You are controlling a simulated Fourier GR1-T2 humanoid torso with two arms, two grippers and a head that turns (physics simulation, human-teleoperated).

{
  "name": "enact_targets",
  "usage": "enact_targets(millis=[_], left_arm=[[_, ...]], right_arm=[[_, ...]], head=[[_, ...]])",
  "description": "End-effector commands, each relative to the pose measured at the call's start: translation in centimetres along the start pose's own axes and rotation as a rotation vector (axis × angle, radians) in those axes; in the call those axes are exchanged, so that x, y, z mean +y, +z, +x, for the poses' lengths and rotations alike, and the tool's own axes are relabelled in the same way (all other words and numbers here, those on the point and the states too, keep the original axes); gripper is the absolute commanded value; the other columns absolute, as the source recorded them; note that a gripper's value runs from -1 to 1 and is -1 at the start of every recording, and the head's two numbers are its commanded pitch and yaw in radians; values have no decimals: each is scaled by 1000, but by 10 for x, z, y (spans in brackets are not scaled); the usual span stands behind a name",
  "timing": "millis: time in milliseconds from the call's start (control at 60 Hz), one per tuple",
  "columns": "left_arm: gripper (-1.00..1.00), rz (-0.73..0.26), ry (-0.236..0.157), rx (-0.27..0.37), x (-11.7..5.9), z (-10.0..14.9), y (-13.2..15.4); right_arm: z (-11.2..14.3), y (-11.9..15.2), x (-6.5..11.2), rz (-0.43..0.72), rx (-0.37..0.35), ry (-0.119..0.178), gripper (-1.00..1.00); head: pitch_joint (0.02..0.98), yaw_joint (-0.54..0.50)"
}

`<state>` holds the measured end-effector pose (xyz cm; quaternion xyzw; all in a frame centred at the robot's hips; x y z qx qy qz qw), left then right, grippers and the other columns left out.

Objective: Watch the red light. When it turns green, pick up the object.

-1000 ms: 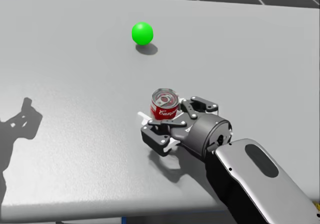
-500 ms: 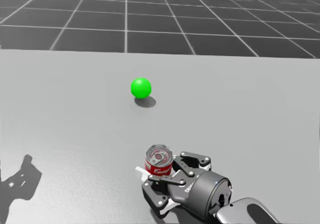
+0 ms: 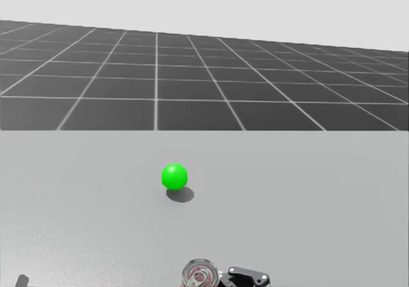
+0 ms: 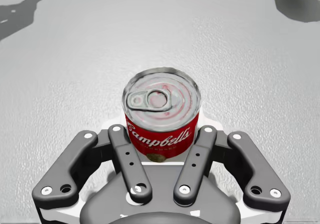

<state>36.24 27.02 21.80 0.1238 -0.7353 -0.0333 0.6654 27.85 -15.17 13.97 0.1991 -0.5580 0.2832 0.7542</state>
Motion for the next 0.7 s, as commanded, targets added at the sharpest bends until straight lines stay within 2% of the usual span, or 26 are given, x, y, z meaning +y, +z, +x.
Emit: enact_targets(millis=[17,83,200,217,283,483,700], left_arm=[[-1000,2,0,-1,0,0,0],[-1000,2,1,-1,1,0,0],[-1000,3,1,-2,1,1,0],[-1000,3,1,-2,1,1,0],[-1000,3,1,-2,1,1,0],[-1000,3,-2,-3,1,1,0],[-1000,6,-5,-6,1,1,0]], right_arm=[[15,2,-15,-132,-45,-7,1000],[25,4,-16,-146,-77,1,1000],[49,10,-18,-175,-155,39,1000],[57,12,-18,-185,-182,54,1000],[70,16,-19,-197,-210,58,1000],[125,30,-20,-265,-356,114,1000],[167,46,-21,-335,-481,130,1000]], head=[[456,-163],[454,-163],[452,-163],[451,-162],[452,-162],[452,-164],[454,-165]])
